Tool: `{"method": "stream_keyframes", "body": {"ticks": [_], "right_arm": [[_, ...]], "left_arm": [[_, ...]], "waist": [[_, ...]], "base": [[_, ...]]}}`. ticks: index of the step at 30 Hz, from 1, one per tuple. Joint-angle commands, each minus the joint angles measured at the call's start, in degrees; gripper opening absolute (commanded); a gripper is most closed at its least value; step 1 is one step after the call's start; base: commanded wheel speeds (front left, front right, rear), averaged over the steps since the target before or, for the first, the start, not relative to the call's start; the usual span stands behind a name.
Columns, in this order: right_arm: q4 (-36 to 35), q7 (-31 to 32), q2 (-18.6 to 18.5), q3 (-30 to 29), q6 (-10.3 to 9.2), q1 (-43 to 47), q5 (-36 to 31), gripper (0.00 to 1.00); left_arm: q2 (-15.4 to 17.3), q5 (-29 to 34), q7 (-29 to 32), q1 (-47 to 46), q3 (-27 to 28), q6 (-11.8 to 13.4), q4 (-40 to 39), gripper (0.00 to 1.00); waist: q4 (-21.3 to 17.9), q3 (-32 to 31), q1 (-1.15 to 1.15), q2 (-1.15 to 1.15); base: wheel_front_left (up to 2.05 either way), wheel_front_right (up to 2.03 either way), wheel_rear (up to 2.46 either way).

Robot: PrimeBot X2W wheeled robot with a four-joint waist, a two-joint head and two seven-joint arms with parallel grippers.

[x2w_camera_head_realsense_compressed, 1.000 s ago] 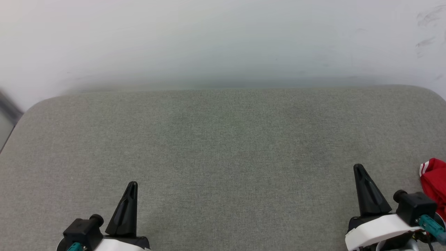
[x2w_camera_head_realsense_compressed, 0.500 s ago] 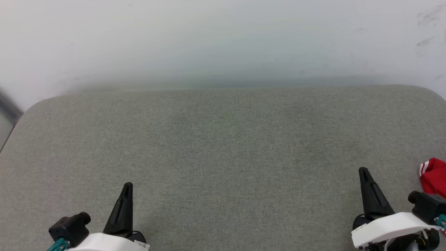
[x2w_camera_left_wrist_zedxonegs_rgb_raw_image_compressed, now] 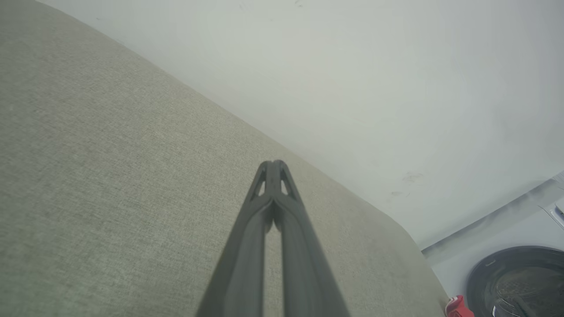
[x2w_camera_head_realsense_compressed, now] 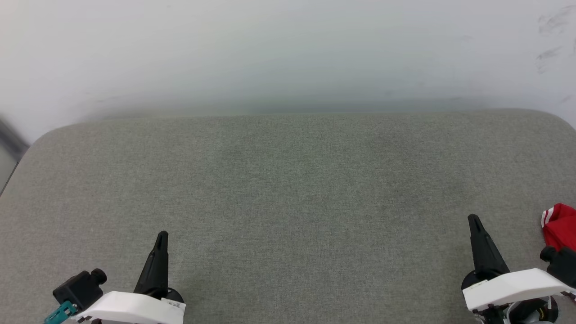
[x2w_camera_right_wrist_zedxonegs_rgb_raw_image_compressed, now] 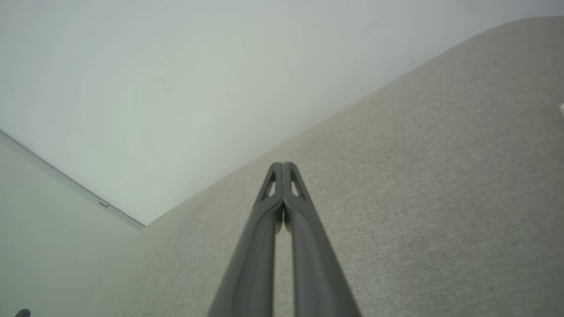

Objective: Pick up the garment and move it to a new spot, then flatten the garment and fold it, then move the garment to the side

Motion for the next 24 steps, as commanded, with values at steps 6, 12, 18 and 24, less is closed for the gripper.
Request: {"method": "stream_keyframes", "body": {"ticks": [6,12,18,24], "right_arm": [[0.01,1.27,0.16,-0.59,-0.01,-2.1,6.56,0.0],[0.54,2.22,0.22,-0.94,-0.01,-2.36,11.17,0.0],[1.03,3.07,0.28,-1.27,-0.01,-2.75,15.55,0.0],[1.47,3.94,0.33,-1.57,-0.01,-3.06,19.64,0.0]], "left_arm": [[-0.09,-5.99,1.52,-2.14,0.82,-0.05,0.18,0.0],[-0.2,-10.24,2.61,-2.73,1.18,-0.06,0.84,0.0],[-0.32,-14.23,3.68,-3.28,1.57,-0.07,1.45,0.0],[-0.45,-17.98,4.69,-3.86,1.98,-0.08,2.05,0.0]], "waist": [[-0.03,0.03,0.0,0.0],[-0.05,0.06,0.0,0.0],[-0.08,0.09,0.0,0.0],[-0.1,0.11,0.0,0.0]], "base": [[0.0,0.0,0.0],[0.0,0.0,0.0],[0.0,0.0,0.0],[0.0,0.0,0.0]]}}
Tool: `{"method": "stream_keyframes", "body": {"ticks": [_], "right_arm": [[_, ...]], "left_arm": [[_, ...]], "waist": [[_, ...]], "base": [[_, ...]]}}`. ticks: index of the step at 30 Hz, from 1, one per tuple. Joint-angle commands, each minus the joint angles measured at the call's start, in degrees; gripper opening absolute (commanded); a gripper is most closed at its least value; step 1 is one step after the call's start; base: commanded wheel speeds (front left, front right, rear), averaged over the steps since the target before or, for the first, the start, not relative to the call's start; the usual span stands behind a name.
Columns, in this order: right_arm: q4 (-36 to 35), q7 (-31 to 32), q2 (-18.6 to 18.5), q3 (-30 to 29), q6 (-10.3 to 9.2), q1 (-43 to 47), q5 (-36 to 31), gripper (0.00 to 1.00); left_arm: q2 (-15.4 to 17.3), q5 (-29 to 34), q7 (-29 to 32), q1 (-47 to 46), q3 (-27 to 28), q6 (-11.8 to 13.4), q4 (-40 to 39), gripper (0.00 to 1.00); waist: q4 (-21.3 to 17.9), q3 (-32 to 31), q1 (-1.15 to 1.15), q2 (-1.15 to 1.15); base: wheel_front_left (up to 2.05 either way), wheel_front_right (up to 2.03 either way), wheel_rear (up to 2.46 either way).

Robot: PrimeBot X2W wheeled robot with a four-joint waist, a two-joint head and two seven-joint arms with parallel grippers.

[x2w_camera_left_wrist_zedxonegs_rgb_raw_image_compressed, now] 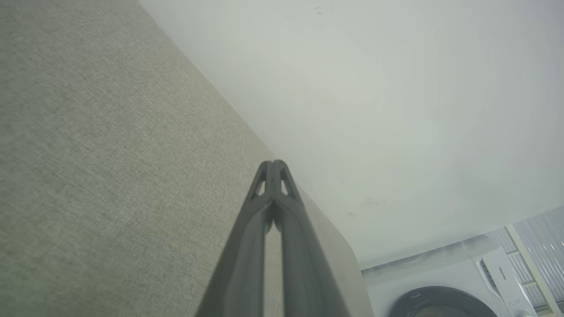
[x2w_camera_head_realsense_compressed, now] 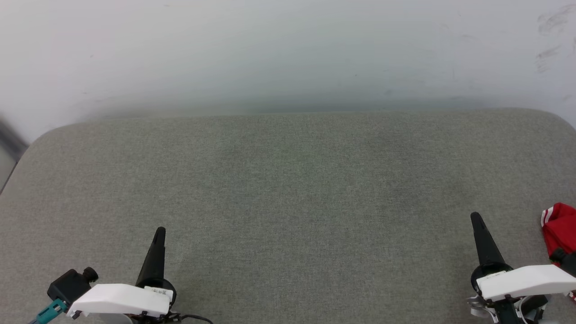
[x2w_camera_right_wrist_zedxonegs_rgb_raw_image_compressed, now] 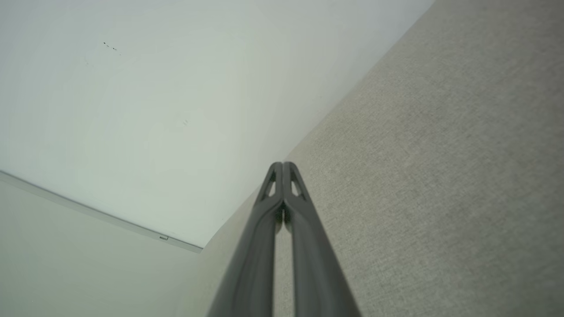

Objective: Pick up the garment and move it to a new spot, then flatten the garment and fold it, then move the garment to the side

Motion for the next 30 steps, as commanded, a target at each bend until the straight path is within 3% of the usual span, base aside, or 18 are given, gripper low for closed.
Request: {"method": "stream_keyframes", "body": {"ticks": [1,30], "right_arm": [[-0.27,0.36,0.17,-0.28,-0.01,-1.68,2.17,0.0],[1.6,3.72,0.39,-1.5,-0.01,-2.74,18.4,0.0]], "left_arm": [[0.06,-1.87,0.47,-1.63,0.44,-0.08,-0.22,0.0],[-0.67,-16.55,4.71,-3.82,2.2,-0.12,2.28,0.0]], "waist": [[-0.01,0.01,0.0,0.0],[-0.12,0.13,0.0,0.0]], "base": [[0.0,0.0,0.0],[0.0,0.0,0.0]]}}
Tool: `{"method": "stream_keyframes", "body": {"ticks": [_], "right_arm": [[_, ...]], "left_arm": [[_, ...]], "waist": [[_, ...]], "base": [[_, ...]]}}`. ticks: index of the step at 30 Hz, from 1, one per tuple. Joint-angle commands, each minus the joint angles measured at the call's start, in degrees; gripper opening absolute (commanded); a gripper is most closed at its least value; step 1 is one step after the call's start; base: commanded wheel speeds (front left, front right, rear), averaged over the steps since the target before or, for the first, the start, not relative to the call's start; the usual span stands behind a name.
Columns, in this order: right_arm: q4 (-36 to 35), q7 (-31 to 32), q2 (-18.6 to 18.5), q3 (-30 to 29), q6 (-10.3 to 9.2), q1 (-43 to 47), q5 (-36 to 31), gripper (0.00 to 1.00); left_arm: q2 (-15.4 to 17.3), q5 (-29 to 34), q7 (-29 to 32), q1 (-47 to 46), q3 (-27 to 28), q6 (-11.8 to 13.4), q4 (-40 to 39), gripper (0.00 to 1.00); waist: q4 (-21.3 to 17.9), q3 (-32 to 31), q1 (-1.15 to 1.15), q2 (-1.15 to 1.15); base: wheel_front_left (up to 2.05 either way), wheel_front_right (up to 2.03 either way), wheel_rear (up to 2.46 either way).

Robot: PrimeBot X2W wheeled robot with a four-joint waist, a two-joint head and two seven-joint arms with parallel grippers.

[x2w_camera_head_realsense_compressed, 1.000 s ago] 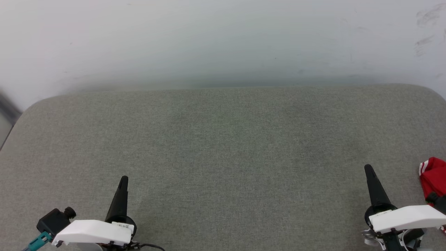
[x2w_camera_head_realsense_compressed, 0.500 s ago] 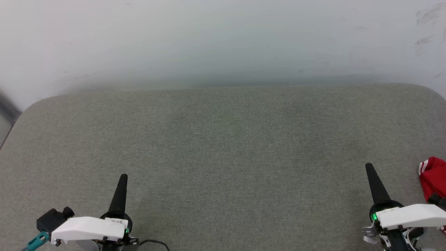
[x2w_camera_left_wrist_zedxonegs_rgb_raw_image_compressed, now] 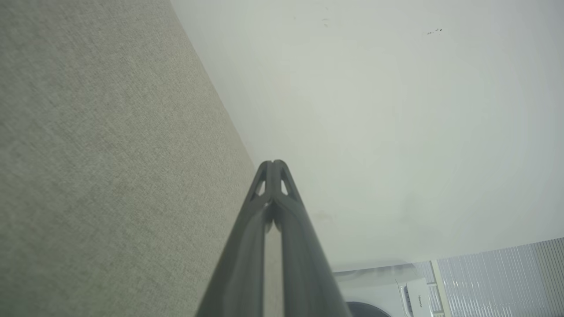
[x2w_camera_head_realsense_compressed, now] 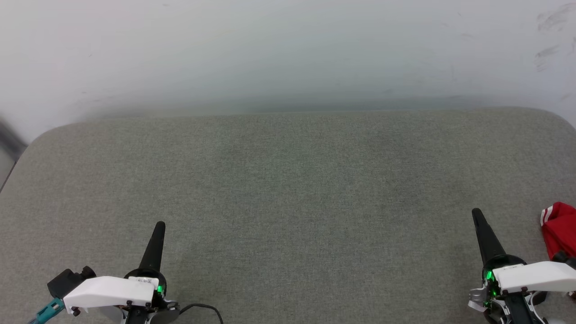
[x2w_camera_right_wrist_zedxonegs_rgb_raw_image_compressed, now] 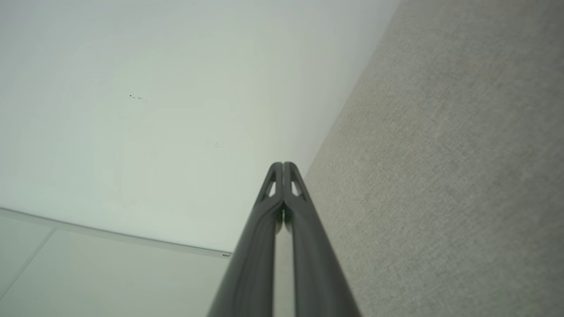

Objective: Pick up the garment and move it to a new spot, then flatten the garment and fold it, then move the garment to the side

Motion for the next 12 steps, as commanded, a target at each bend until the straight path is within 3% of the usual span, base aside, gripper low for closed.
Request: {"method": "stream_keyframes", "body": {"ticks": [1,12], "right_arm": [[-0.08,0.23,0.23,-0.25,-0.01,-1.07,1.37,0.0],[0.51,1.34,0.31,-0.63,-0.01,-1.49,6.68,0.0]], "left_arm": [[0.04,-1.24,0.32,-1.37,0.39,-0.12,-0.07,0.0],[-0.29,-5.94,1.77,-2.03,0.99,-0.14,0.75,0.0]], "waist": [[0.0,0.01,-0.01,0.0],[-0.05,0.06,-0.01,0.0]], "base": [[0.0,0.0,0.0],[0.0,0.0,0.0]]}}
